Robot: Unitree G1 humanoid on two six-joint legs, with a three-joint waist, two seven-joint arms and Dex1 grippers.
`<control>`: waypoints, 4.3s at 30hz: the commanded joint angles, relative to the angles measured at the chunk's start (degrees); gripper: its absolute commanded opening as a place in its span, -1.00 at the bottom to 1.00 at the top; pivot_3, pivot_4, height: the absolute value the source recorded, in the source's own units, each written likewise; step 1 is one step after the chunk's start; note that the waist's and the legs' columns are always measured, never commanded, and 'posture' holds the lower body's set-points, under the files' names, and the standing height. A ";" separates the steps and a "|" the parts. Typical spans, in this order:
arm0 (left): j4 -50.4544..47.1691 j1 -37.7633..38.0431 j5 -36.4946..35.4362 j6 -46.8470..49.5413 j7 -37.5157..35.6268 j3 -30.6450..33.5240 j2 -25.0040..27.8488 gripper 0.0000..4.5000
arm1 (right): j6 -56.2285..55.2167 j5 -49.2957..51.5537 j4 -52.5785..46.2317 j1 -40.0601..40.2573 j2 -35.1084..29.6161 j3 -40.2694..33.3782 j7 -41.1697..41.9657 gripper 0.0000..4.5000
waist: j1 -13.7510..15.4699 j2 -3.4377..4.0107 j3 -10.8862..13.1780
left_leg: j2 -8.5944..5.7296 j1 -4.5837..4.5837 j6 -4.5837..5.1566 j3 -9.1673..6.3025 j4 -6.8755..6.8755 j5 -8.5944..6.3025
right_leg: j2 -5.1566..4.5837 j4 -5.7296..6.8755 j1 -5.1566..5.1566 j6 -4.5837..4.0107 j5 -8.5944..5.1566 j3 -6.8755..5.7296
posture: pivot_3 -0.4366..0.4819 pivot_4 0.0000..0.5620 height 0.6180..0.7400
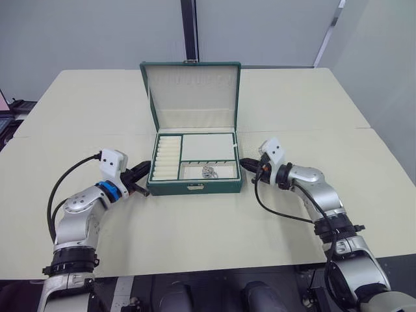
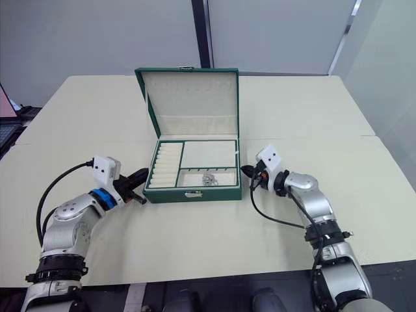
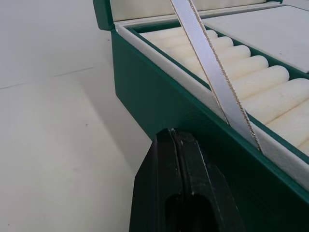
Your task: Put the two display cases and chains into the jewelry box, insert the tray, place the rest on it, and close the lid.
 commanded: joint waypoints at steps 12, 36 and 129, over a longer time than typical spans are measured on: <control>-14.11 9.77 -4.02 7.92 -7.94 -3.79 2.81 -1.00 | 9.36 6.88 -16.22 7.39 -3.55 3.44 8.62 -0.99 | 0.02 0.00 -0.03 | -0.02 0.02 0.01 -0.04 -0.04 -0.01 | 0.01 0.03 0.02 0.00 0.00 0.02 | -0.05 -0.47 1.00; -18.96 14.95 -5.34 8.95 -9.16 -1.61 5.27 -1.00 | 12.07 7.75 -20.03 10.03 -5.37 1.85 8.80 -0.99 | 0.05 0.00 -0.10 | -0.03 0.02 0.02 -0.08 -0.07 -0.01 | 0.01 -0.01 0.04 0.00 0.00 0.02 | -0.05 -0.47 1.00; -38.67 58.48 -20.51 -22.88 -18.89 19.88 -12.43 -1.00 | -24.84 -10.42 58.85 -44.15 -8.27 -5.84 29.77 -0.99 | -2.72 0.07 0.05 | -0.01 -0.20 0.10 0.05 0.04 -0.05 | 0.00 0.00 -0.21 0.00 0.06 0.14 | -0.05 -0.47 1.00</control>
